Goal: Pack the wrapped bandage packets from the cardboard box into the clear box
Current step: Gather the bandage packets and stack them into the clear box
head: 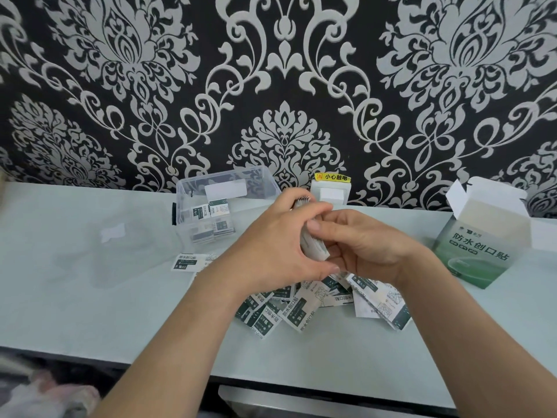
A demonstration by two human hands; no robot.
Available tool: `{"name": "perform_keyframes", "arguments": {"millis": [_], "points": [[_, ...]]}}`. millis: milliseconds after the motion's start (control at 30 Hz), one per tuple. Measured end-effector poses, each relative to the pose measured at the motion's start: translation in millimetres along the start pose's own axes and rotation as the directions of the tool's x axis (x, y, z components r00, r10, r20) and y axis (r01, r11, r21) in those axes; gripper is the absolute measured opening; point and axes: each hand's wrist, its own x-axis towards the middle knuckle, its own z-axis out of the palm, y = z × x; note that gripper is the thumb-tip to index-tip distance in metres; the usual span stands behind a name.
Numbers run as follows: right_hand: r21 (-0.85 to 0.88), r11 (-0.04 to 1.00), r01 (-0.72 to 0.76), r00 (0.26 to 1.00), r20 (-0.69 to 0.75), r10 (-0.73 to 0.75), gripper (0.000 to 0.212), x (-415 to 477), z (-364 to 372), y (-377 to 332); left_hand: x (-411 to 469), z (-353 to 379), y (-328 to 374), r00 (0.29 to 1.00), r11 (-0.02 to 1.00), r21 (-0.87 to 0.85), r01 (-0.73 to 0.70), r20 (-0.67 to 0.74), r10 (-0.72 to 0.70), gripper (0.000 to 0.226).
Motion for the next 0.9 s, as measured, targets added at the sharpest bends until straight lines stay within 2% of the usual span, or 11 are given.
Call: {"name": "perform_keyframes", "arguments": {"millis": [133, 267, 333, 400, 433, 467, 567, 633, 733, 900], "points": [[0.015, 0.999, 0.042, 0.998, -0.043, -0.042, 0.038, 5, 6, -2, 0, -4, -3, 1.0, 1.0, 0.017, 0.011, -0.005, -0.011, 0.089], [-0.07, 0.995, 0.074, 0.991, -0.108, -0.081, 0.018, 18, 14, -14, -3, -24, -9, 0.996, 0.988, -0.155, 0.014, -0.083, -0.027, 0.09], [-0.179, 0.979, 0.098, 0.984, -0.132, -0.123, 0.019, 27, 19, -27, -5, -39, -16, 0.978, 0.97, -0.24, 0.023, -0.197, -0.072, 0.075], [-0.356, 0.928, 0.109, 0.973, -0.154, -0.173, 0.022, 41, 26, -41, -4, -57, -30, 0.92, 0.967, -0.247, 0.067, -0.361, -0.156, 0.042], [-0.447, 0.888, 0.104, 0.966, -0.169, -0.198, 0.023, 50, 30, -49, -2, -67, -40, 0.888, 0.97, -0.213, 0.119, -0.415, -0.2, 0.027], [-0.535, 0.84, 0.091, 0.959, -0.181, -0.219, 0.023, 60, 34, -57, 0, -77, -49, 0.868, 0.97, -0.149, 0.191, -0.436, -0.238, 0.025], [-0.798, 0.603, -0.004, 0.962, -0.167, -0.215, 0.018, 96, 45, -75, 10, -97, -85, 0.904, 0.896, 0.225, 0.383, -0.292, -0.313, 0.033], [-0.901, 0.424, -0.097, 0.976, -0.17, -0.138, 0.017, 119, 52, -77, 21, -96, -104, 0.935, 0.851, 0.387, 0.355, -0.166, -0.315, 0.035], [-0.96, 0.188, -0.206, 0.977, -0.212, -0.011, 0.023, 148, 61, -66, 32, -86, -118, 0.949, 0.818, 0.5, 0.284, -0.026, -0.313, 0.034], [-0.958, -0.069, -0.279, 0.96, -0.281, 0.015, 0.031, 174, 65, -53, 42, -83, -126, 0.942, 0.766, 0.612, 0.198, 0.097, -0.321, 0.034]]}}
